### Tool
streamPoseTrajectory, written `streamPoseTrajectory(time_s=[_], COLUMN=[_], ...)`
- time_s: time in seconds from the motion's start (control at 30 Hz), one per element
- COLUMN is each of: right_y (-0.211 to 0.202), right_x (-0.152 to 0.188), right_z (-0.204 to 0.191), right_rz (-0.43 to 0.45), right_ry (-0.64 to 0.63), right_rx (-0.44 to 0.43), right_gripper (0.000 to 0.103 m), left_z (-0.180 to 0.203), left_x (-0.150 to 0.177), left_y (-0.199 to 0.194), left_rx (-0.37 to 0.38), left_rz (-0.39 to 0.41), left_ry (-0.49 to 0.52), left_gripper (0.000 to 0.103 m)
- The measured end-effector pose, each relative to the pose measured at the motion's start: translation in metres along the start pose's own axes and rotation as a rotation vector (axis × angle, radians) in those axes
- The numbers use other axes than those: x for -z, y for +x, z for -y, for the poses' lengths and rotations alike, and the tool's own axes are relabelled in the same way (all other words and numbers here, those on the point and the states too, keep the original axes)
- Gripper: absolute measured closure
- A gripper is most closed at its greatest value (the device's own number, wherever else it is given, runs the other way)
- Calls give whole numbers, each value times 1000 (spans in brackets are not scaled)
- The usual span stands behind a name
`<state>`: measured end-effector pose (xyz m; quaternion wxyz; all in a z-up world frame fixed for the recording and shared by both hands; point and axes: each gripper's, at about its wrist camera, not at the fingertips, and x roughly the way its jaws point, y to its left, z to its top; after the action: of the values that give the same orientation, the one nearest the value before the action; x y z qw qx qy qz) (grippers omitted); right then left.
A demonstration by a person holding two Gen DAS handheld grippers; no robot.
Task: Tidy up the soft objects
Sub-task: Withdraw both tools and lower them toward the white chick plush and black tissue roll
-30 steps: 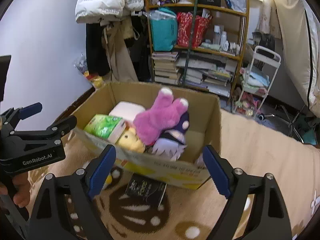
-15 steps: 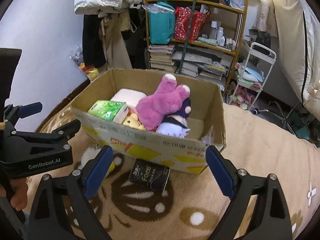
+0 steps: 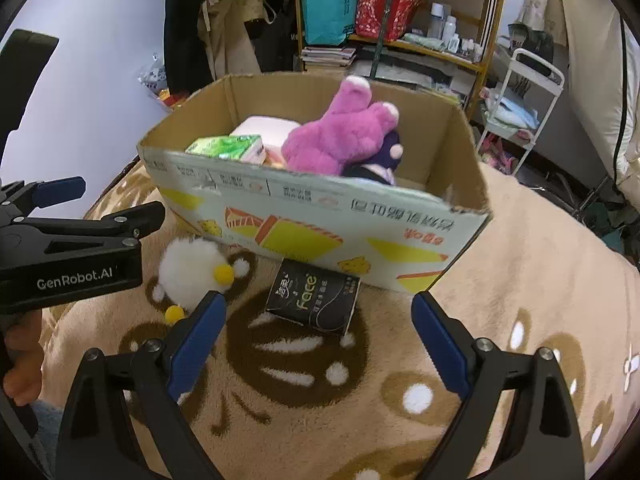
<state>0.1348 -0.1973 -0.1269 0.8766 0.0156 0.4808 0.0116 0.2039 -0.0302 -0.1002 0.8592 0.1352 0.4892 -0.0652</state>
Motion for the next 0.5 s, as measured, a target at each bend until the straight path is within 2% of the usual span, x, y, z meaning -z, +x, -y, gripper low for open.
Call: streamPoseTrajectory(time_s=[0.23,0.5], right_y=[23,41], right_x=[8,12], right_z=[5,9], right_rz=[-78,-107], right_ry=[47,48], right_rx=[-32,-16], right_gripper=[5,5], left_z=[11,21], left_x=[3,6], left_y=[17,28], left_rx=[31,36], left_rz=[-47,-85], left_ry=[17,52], left_gripper=[5,5])
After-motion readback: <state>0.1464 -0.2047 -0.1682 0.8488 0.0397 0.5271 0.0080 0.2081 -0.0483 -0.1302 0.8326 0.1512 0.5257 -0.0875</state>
